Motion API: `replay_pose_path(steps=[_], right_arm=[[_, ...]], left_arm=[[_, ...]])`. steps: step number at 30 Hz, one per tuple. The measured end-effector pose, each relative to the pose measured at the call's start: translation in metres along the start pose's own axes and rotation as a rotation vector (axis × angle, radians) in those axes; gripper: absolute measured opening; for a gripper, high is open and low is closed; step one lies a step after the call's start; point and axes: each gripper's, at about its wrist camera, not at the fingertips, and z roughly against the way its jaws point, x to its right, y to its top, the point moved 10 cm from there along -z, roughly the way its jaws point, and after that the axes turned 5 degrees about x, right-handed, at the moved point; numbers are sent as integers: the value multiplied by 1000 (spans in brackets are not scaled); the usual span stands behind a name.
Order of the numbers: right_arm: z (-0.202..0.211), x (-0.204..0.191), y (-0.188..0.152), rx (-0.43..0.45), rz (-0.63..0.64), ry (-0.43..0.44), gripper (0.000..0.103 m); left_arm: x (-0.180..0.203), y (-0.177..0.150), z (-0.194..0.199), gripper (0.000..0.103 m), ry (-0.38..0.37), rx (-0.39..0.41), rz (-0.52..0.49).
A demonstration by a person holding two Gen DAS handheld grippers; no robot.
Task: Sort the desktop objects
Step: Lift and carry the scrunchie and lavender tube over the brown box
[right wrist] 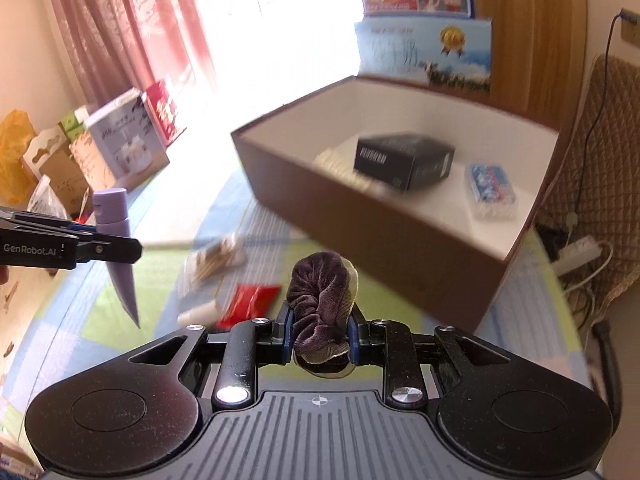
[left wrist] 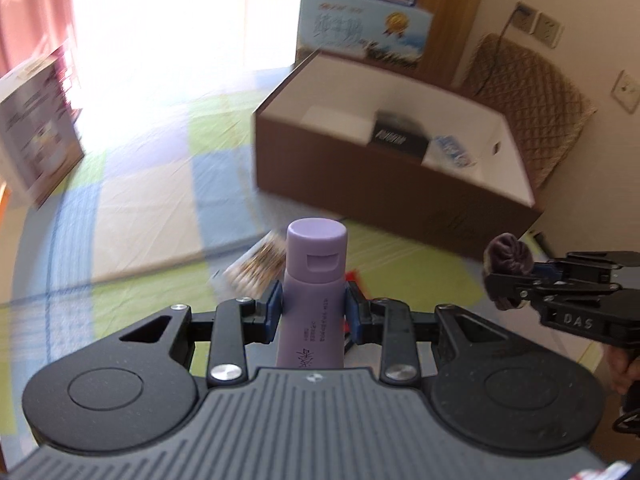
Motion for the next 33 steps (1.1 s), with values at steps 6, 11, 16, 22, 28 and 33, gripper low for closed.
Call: replay_pose_path(steps=[6, 11, 16, 22, 28, 33], right_arm=[[8, 22, 43, 81, 25, -28, 22], [5, 46, 76, 120, 70, -73, 22], [-7, 70, 98, 126, 85, -105, 22], [-27, 84, 102, 99, 88, -117, 22], [-50, 96, 89, 33, 76, -121, 22], [-61, 100, 79, -9, 67, -111, 22]], left_arm=[[37, 55, -12, 28, -99, 76, -38], [68, 101, -31, 28, -159, 124, -67], [96, 139, -61, 28, -202, 142, -83], [115, 154, -105, 28, -193, 102, -97], [114, 132, -150, 28, -156, -14, -73], [107, 112, -180, 28, -114, -107, -58]])
